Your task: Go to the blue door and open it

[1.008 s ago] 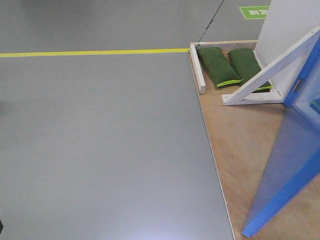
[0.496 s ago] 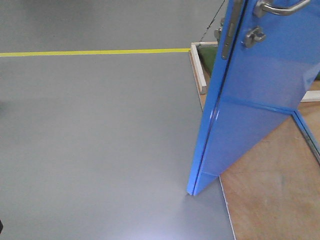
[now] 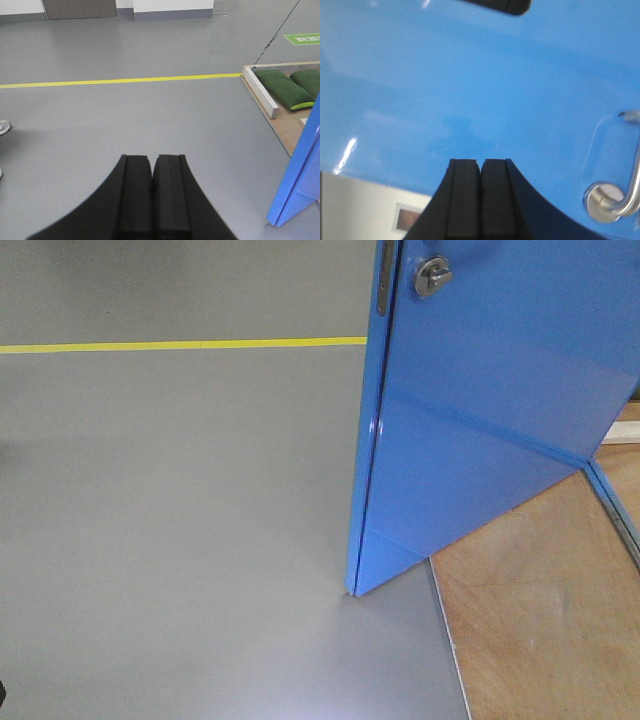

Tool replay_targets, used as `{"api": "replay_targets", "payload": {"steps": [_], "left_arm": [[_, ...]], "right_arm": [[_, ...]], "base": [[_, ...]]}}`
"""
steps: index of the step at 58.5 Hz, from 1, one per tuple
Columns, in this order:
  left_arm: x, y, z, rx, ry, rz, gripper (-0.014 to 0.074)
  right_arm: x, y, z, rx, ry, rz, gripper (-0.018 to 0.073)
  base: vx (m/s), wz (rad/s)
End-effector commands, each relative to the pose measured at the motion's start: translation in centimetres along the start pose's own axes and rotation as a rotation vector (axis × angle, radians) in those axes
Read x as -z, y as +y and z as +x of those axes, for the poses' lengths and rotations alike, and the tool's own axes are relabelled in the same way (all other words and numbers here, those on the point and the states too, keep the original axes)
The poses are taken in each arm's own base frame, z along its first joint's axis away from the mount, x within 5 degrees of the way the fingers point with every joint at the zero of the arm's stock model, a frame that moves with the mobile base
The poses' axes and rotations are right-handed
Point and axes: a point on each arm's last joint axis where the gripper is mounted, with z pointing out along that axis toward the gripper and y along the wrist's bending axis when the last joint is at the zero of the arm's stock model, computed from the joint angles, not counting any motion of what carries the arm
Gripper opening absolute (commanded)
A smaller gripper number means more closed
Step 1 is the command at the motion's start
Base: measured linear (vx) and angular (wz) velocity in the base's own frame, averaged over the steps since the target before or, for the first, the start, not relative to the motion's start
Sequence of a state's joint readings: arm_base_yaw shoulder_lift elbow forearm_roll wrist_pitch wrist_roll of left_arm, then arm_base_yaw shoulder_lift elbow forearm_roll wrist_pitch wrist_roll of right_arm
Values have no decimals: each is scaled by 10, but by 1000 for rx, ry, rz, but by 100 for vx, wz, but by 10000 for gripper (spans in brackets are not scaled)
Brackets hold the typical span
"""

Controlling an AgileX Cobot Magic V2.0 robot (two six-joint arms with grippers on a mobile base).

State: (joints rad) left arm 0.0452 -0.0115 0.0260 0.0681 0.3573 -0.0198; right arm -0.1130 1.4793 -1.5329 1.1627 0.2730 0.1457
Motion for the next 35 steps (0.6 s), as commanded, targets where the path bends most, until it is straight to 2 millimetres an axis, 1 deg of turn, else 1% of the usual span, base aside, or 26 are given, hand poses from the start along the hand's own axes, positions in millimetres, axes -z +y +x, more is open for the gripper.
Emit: {"api": "replay_targets", "payload": {"steps": [1, 6, 15, 35], "left_arm": [[4, 0, -16, 9, -117, 4, 73], [4, 0, -16, 9, -117, 4, 73], [4, 0, -16, 9, -117, 4, 73], [4, 0, -16, 9, -117, 4, 73]], "right_arm": [[5, 25, 0, 8, -36, -79, 8], [-1, 24, 5, 11, -14, -77, 8], [-4, 21, 7, 9, 1, -68, 8], [12, 37, 5, 19, -13, -111, 8]], "base": [[0, 0], [0, 0], [0, 0], [0, 0]]}}
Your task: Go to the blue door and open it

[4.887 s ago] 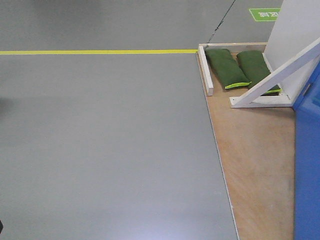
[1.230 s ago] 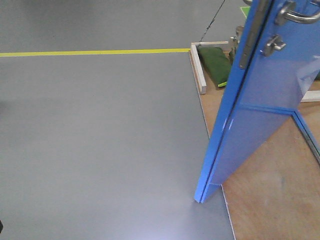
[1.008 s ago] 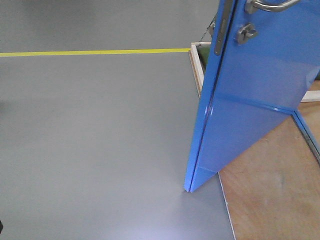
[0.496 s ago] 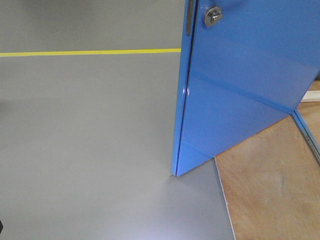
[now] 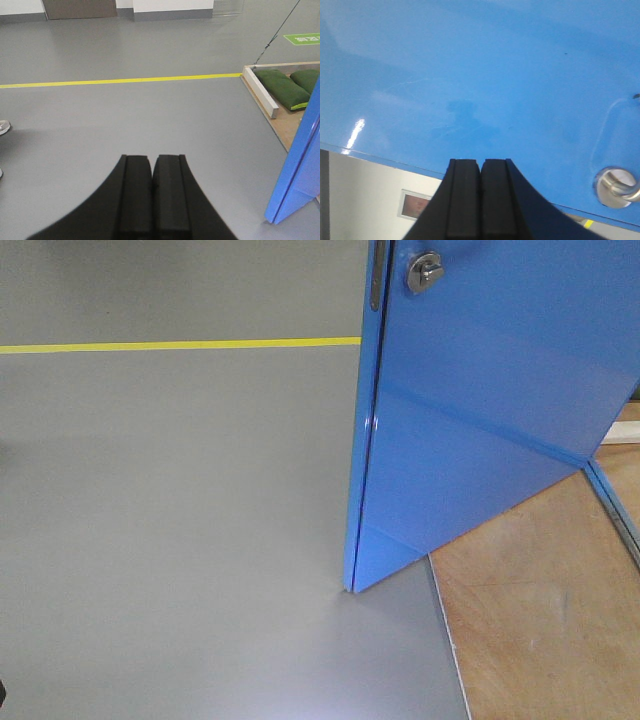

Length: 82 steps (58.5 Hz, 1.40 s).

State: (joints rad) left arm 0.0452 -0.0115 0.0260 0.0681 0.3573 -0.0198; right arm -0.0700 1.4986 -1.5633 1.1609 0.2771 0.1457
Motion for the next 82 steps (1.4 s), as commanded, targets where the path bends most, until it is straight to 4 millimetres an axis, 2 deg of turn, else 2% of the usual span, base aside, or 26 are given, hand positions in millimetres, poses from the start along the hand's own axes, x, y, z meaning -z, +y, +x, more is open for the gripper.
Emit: {"api": "replay_targets", "payload": {"steps": [1, 82], "left_arm": [[4, 0, -16, 9, -117, 4, 73], [4, 0, -16, 9, -117, 4, 73]], "right_arm": [[19, 31, -6, 18, -55, -89, 8], [20, 31, -7, 19, -57, -90, 8]], "base": [[0, 0], [0, 0]]}}
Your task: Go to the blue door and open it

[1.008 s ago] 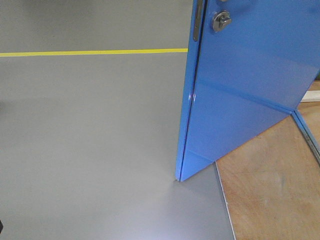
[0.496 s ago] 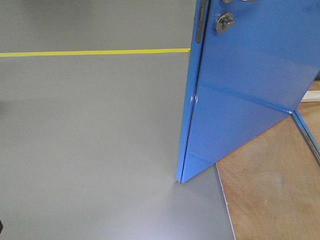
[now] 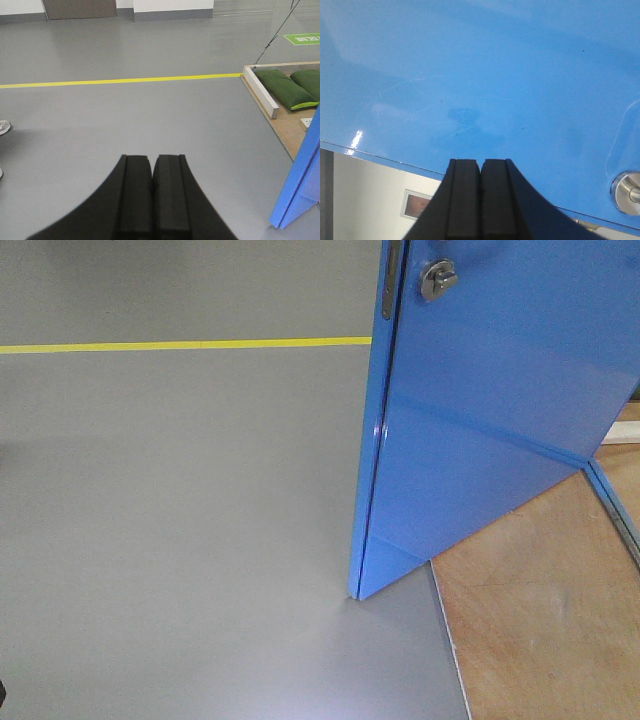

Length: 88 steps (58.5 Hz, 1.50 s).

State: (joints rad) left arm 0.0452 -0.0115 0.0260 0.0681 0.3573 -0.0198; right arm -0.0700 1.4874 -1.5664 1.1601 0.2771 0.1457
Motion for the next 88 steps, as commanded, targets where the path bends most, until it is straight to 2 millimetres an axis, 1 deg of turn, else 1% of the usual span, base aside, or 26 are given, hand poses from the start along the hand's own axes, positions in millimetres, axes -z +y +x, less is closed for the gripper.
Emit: {"api": "replay_targets", "payload": {"steps": [1, 46, 88], "left_arm": [[4, 0, -16, 9, -117, 4, 73], [4, 0, -16, 9, -117, 4, 73], [4, 0, -16, 9, -117, 4, 73]], "right_arm": [[16, 26, -7, 14, -54, -77, 8], [16, 26, -7, 14, -54, -77, 8], [16, 26, -7, 14, -54, -77, 8]], "base": [[0, 0], [4, 6], [14, 7]]}}
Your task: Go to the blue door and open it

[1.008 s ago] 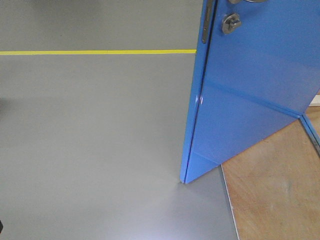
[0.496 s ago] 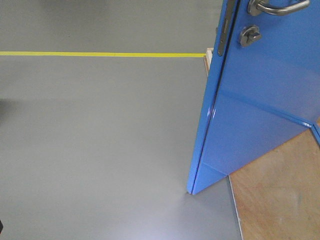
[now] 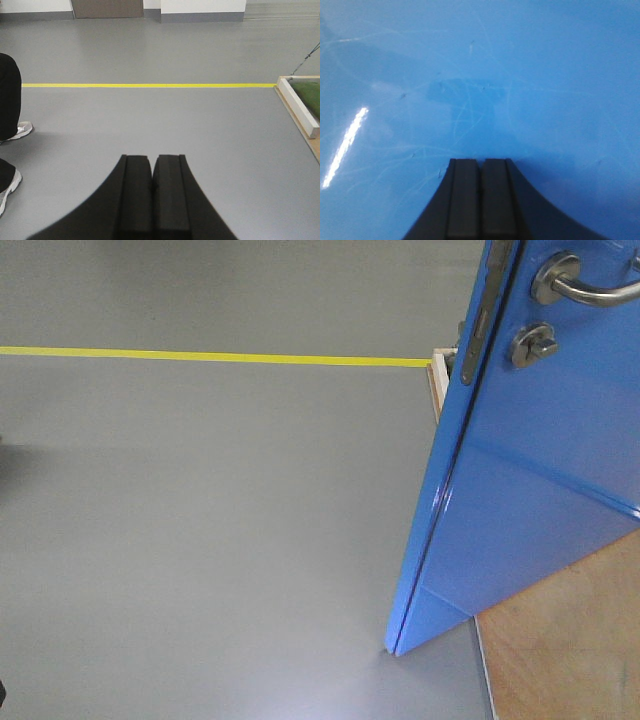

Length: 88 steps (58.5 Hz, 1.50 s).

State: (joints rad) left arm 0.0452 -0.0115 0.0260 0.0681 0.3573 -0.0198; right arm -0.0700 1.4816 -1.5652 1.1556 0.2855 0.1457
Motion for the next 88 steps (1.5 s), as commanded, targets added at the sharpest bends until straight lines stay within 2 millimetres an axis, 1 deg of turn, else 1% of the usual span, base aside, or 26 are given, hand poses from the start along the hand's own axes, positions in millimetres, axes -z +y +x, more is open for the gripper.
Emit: {"api": "replay_targets", "payload": {"steps": [1, 88], "left_arm": [[4, 0, -16, 9, -117, 4, 73], [4, 0, -16, 9, -118, 4, 73]], "right_arm": [[14, 25, -8, 9, -61, -75, 8], [14, 24, -8, 9, -61, -74, 8]], "base": [[17, 1], [17, 4]]}}
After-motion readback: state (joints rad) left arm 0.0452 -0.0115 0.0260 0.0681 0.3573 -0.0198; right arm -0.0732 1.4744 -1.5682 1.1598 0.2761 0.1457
